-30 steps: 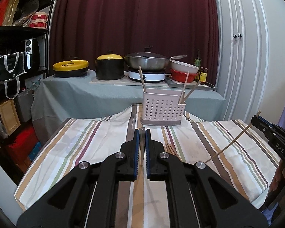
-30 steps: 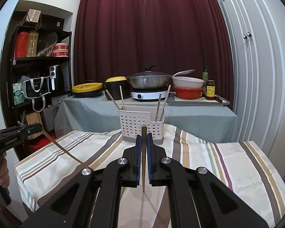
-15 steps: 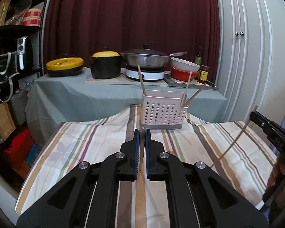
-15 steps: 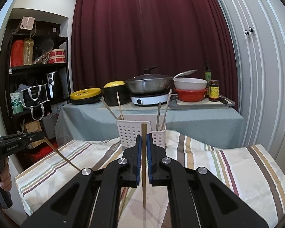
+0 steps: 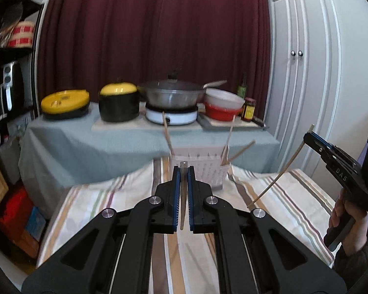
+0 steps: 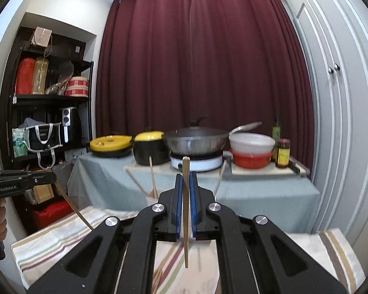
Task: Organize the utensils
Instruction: 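Lift the right tool's chopstick over the holder while the left tool carries its own, then lower the right tool's chopstick into the holder and open while the left tool releases its own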
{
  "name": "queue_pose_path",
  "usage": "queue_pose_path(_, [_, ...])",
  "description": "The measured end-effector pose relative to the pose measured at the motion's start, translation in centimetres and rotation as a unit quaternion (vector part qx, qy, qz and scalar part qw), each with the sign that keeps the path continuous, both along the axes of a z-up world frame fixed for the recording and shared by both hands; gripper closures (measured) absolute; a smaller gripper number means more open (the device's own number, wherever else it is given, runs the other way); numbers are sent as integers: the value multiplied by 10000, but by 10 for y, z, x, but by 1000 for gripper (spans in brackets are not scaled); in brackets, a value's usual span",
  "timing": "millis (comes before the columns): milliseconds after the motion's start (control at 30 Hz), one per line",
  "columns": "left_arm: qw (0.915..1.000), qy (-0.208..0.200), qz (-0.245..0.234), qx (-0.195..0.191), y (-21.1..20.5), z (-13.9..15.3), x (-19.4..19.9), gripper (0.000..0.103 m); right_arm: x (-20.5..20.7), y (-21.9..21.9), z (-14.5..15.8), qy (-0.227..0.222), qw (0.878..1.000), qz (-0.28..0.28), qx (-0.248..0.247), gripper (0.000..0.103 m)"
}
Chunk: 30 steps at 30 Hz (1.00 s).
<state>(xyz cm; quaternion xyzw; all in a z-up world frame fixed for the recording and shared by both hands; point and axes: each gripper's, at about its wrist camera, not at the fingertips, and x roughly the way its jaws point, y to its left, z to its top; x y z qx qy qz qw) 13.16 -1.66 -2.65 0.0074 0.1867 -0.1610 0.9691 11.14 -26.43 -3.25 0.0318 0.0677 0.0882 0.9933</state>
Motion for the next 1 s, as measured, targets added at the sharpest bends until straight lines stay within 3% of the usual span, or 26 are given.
queue_pose_path(300, [9980,-630,95,48,-17,49,43,97,47,2,40,-393,9992,37,-82,97])
queue_pose_path(567, [9945,-1002,314,-51,-34,75,93,97,92,7,51,-581,9982,-16,-126,97])
queue_pose_path(733, [9941,-1005,398,-112,-47,71,125,97,122,12,39,-430,9987,-74,-253,97])
queue_pose_path(1000, [9970,-640,437,-52,-66,34,172,97,157,16,2,49,9995,-84,-295,97])
